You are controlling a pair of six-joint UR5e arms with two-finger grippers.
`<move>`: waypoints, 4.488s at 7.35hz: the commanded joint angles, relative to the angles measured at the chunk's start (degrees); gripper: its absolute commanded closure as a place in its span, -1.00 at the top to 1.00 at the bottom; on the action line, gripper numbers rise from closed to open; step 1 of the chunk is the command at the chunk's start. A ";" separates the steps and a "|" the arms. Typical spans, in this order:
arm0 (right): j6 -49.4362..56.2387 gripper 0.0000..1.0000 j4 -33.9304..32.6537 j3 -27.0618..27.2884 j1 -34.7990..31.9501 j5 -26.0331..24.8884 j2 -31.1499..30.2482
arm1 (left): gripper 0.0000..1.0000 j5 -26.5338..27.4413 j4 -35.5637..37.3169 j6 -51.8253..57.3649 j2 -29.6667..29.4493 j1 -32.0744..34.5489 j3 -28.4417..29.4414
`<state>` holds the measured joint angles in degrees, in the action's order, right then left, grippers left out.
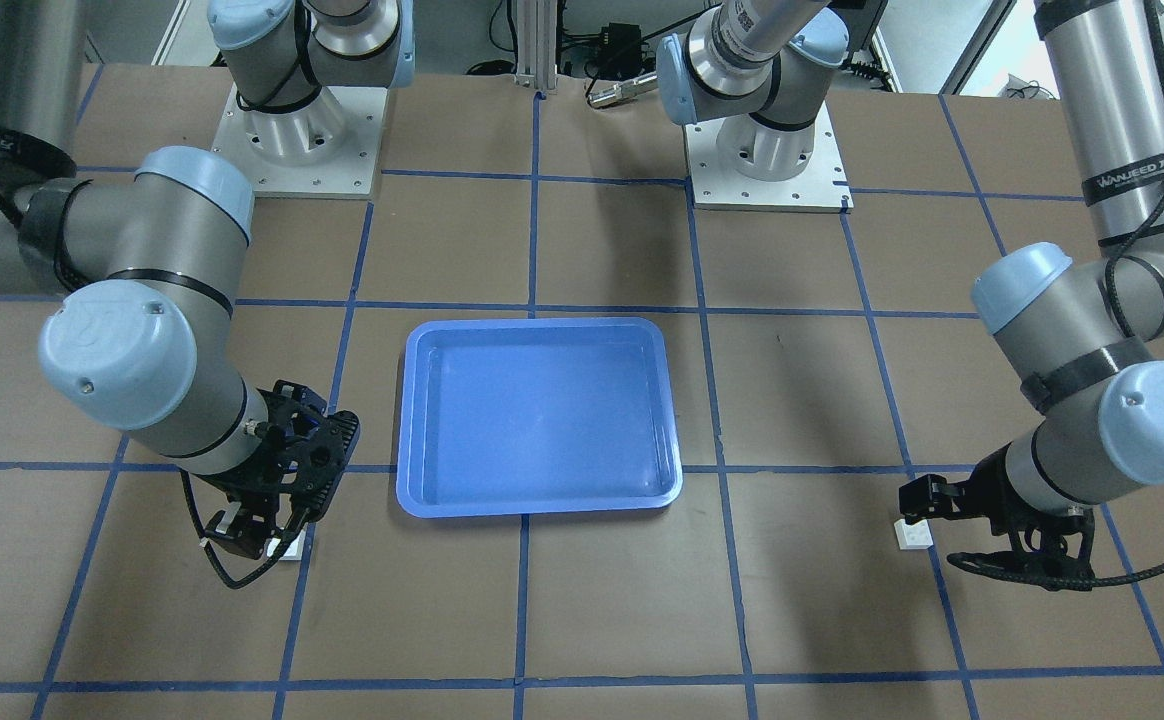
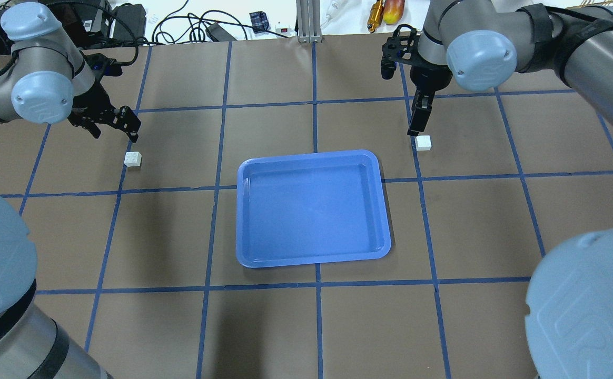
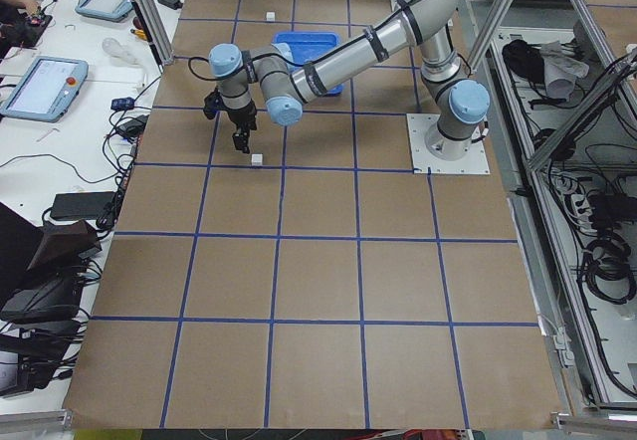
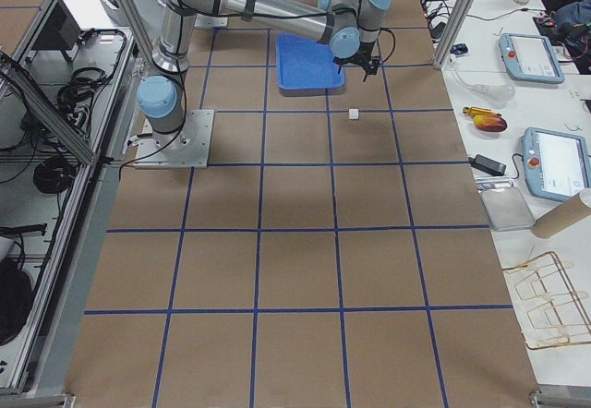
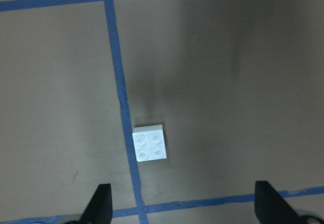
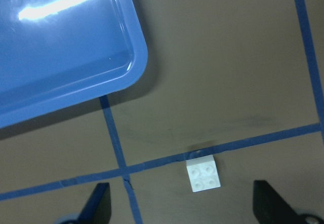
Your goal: Assemble white blocks and place on blue tray
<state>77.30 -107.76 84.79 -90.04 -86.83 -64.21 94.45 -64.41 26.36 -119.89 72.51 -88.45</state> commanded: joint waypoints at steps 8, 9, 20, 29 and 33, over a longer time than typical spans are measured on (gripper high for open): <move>34.57 1.00 -8.51 11.69 19.03 32.13 6.46 | 0.01 -5.07 5.61 -0.08 -4.12 -2.37 -3.83; 34.67 1.00 -9.56 13.71 19.64 36.16 6.46 | -0.07 -4.98 5.61 -0.08 -4.03 -2.37 -3.83; 38.34 0.19 -13.09 14.96 20.26 38.05 9.36 | -0.59 -9.46 -1.52 -77.75 5.29 22.91 -5.67; 34.24 -0.97 -9.15 23.35 16.93 37.79 -6.13 | -1.00 -12.36 10.32 -130.51 3.79 36.38 -14.62; 25.76 -1.00 -17.81 38.24 9.47 37.52 -14.27 | -1.00 -12.01 15.64 -130.51 4.58 36.65 -18.86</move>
<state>107.49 -121.92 119.98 -77.80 -49.10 -77.52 82.21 -48.94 -104.14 -115.45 109.04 -106.91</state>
